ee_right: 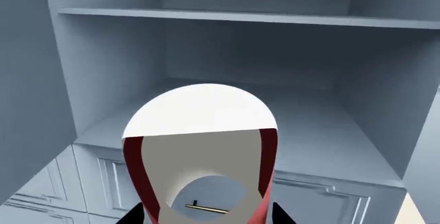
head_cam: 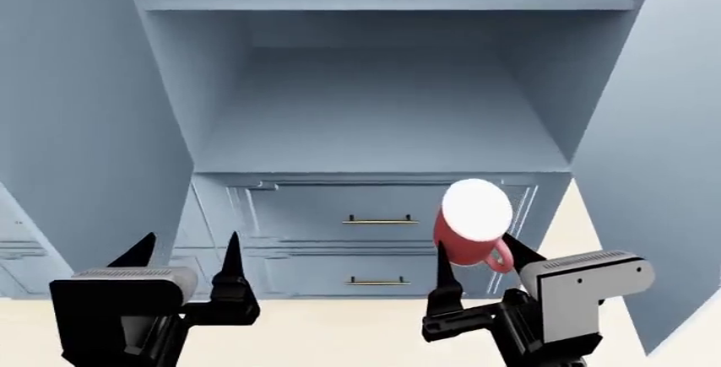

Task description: A wet mug is on the counter and needs to be dried. Pick it up and place it upside down in the open cabinet.

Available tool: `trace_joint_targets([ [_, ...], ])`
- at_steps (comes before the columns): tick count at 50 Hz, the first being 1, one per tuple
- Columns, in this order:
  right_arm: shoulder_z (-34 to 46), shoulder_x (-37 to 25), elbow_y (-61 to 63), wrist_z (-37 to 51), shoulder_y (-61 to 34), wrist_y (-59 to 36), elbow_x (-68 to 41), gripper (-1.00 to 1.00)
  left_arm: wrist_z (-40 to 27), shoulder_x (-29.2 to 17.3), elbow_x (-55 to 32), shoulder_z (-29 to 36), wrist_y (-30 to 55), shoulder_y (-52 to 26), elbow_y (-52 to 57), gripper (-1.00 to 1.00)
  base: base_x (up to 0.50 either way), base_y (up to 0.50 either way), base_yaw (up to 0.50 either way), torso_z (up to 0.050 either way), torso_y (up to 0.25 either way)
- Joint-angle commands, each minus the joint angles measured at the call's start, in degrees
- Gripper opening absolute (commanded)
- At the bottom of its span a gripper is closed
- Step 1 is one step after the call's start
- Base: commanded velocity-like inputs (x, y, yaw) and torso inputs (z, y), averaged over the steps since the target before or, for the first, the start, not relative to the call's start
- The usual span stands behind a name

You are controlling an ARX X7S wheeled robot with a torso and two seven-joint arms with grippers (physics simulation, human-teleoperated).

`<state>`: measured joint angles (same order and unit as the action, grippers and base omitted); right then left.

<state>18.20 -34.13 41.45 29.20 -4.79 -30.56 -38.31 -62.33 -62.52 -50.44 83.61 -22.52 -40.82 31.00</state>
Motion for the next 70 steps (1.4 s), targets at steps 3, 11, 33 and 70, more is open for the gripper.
trace_joint_targets([
  [3, -0.8, 0.1, 0.6, 0.0, 0.0, -0.1, 0.5, -1.00, 0.0, -0.2, -0.1, -0.3, 0.2, 0.0, 0.3, 1.00, 0.00, 0.01, 0.00, 0.003, 0.000],
  [11, -1.5, -0.1, 0.5, -0.6, 0.1, 0.2, -1.1, -1.00, 0.3, -0.2, -0.3, -0.4, 0.6, -0.2, 0.7, 1.00, 0.00, -0.15, 0.00, 0.000, 0.000],
  [33, -7.4, -2.1, 7.7, 11.2, -13.7, -15.5, -18.0, -1.00, -1.6, -6.6, -10.3, -5.6, 10.5, -12.2, 12.4, 1.00, 0.00, -0.18, 0.00, 0.000, 0.000],
  [70, -1.9, 0.2, -10.4, 31.6, -62.2, -34.0, -51.9, -1.00, 1.6, -1.6, -13.0, -5.7, 11.5, -12.0, 7.7, 1.00, 0.13, 0.00, 0.00, 0.000, 0.000],
])
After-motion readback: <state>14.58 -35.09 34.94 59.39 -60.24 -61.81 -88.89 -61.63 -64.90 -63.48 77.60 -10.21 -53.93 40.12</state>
